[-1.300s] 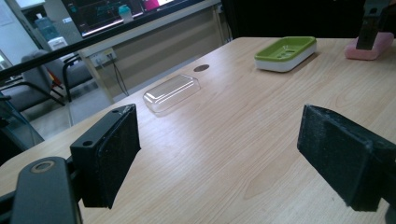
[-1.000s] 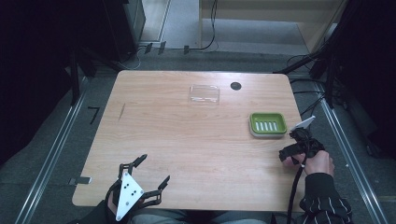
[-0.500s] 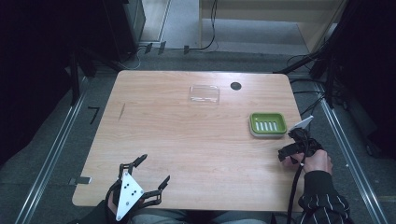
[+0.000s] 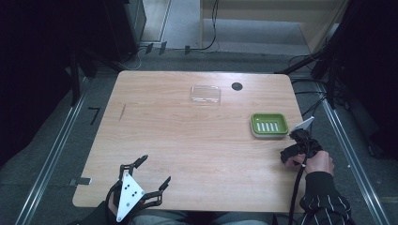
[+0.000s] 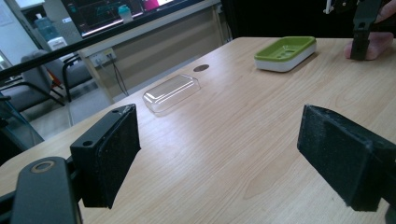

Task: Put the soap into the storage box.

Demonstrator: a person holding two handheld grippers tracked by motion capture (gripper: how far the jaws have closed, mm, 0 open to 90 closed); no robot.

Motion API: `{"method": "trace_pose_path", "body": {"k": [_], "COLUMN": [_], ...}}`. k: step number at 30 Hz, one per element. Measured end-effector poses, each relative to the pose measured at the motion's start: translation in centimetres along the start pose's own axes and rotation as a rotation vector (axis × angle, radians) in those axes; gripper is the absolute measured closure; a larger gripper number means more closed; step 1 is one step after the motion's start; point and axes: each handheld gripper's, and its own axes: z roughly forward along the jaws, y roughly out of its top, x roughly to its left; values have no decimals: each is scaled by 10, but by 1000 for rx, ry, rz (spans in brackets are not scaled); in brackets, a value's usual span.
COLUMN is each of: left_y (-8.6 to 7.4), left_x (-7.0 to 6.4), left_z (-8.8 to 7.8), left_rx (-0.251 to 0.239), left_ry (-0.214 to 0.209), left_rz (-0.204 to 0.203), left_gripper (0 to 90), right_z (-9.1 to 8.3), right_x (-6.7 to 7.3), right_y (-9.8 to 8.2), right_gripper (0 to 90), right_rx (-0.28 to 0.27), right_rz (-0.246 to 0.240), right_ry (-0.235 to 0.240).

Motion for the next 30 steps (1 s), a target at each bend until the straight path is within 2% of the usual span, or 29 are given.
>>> {"method": "trace_pose_path", "body": {"k": [11, 18, 30], "left_y": [0, 0, 0], "left_x": [0, 0, 0], "left_z": [0, 0, 0], "left_rx": [-2, -1, -3], "left_ry": [1, 1, 2], "left_rz": [-1, 0, -3], "left_gripper": [136, 136, 136], "right_z": [2, 3, 0], "right_x": [1, -1, -3], "right_y": [0, 0, 0], "right_gripper": [85, 95, 106], "right_rx": [9, 9, 9], "right_rz": [5, 15, 1], "right_ry": [-9, 5, 14]}}
